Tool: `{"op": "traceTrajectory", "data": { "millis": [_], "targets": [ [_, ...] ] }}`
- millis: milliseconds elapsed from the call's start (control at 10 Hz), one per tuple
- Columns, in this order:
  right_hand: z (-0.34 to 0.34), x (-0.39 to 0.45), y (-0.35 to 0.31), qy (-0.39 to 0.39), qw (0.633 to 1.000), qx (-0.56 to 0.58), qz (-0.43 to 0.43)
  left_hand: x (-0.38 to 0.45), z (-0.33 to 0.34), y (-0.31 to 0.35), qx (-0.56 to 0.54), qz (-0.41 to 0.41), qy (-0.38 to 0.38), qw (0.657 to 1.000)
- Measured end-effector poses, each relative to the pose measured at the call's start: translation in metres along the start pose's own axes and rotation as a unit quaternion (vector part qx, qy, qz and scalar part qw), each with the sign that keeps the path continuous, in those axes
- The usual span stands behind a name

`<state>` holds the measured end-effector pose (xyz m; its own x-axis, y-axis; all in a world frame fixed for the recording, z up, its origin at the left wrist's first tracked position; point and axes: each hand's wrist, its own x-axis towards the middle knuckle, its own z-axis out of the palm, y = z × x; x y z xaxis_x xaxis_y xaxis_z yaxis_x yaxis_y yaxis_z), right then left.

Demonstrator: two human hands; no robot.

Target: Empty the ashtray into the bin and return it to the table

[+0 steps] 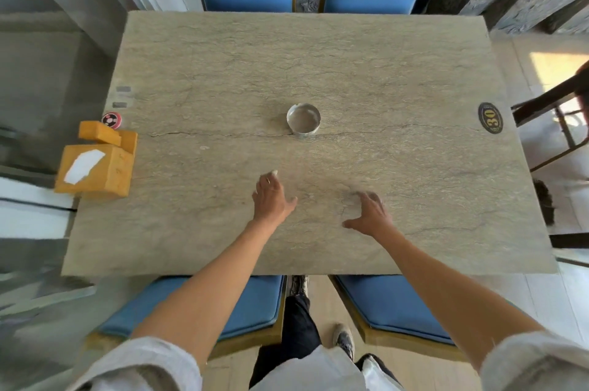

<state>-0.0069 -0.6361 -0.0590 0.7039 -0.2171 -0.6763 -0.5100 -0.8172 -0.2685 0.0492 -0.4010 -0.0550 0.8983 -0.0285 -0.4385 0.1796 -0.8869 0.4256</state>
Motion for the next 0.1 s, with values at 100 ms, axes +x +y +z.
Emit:
{"op": "traceTrajectory", "data": {
  "millis": [100],
  "targets": [
    [-0.0028, -0.0256, 0.0077, -0.022, 0.999, 0.010, -0.029, -0.0389, -0.0075, -0.0023, 0.026, 0.020, 0.010, 0.999]
  ]
}}
